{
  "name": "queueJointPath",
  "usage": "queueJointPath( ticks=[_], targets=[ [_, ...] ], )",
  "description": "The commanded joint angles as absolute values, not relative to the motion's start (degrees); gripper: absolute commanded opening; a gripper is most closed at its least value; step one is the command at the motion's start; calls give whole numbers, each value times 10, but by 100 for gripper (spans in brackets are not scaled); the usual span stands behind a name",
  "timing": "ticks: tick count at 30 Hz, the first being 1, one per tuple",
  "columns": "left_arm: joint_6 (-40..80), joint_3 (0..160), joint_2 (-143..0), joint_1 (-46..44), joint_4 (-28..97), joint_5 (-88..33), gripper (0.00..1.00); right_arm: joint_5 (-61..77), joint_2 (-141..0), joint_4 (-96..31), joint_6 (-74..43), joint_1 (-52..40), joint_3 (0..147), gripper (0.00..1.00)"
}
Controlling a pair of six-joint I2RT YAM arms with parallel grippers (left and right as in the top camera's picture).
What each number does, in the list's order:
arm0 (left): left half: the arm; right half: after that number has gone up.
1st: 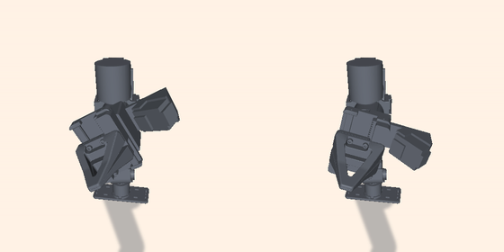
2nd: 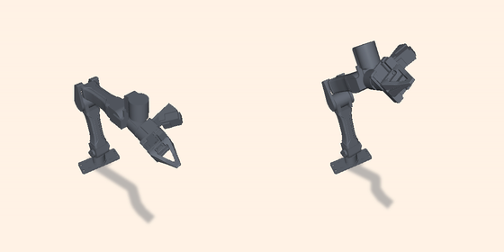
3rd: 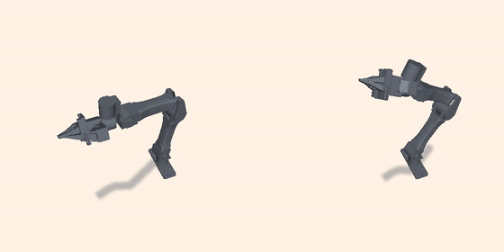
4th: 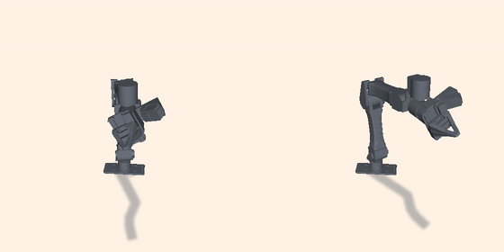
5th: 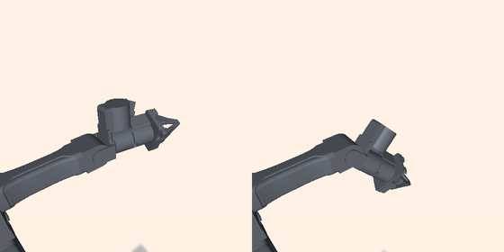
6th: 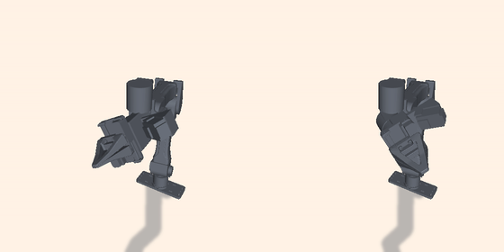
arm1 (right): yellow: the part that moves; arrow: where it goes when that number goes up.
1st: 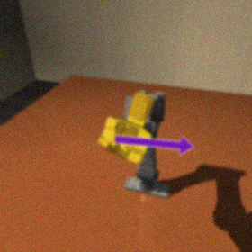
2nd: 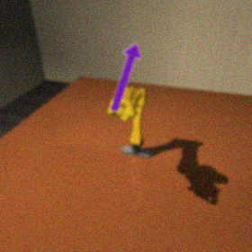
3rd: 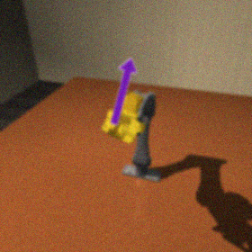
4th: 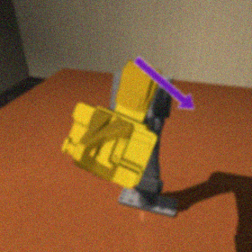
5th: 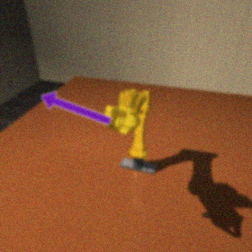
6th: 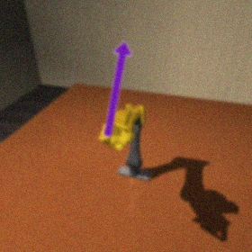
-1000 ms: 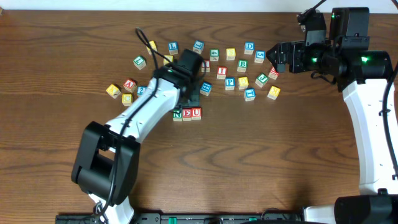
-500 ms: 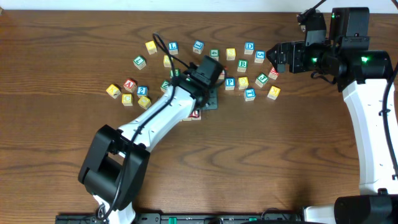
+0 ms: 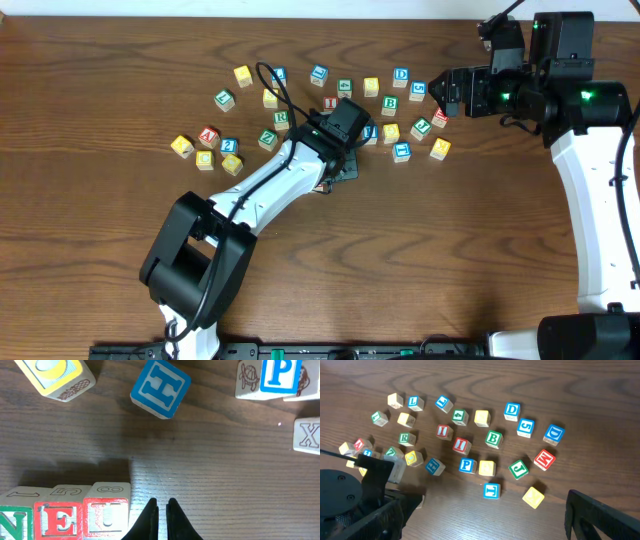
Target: Spell out NEURIPS
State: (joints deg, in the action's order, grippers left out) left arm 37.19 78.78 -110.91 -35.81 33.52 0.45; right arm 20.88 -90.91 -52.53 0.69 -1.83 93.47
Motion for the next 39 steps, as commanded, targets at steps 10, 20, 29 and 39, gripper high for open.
queueJointPath(
  ticks=[10,20,29,39],
  targets=[
    [404,788,-1129,-361,332,21,8,213,-911,-526,14,-16,933,99],
    [408,788,-1154,-361,333,21,8,213,-911,-526,14,-16,933,99],
    [408,788,-1155,-361,337,21,8,213,-911,-526,14,-16,933,99],
    [408,788,-1155,-361,344,22,8,213,-911,-526,14,-16,933,99]
  ],
)
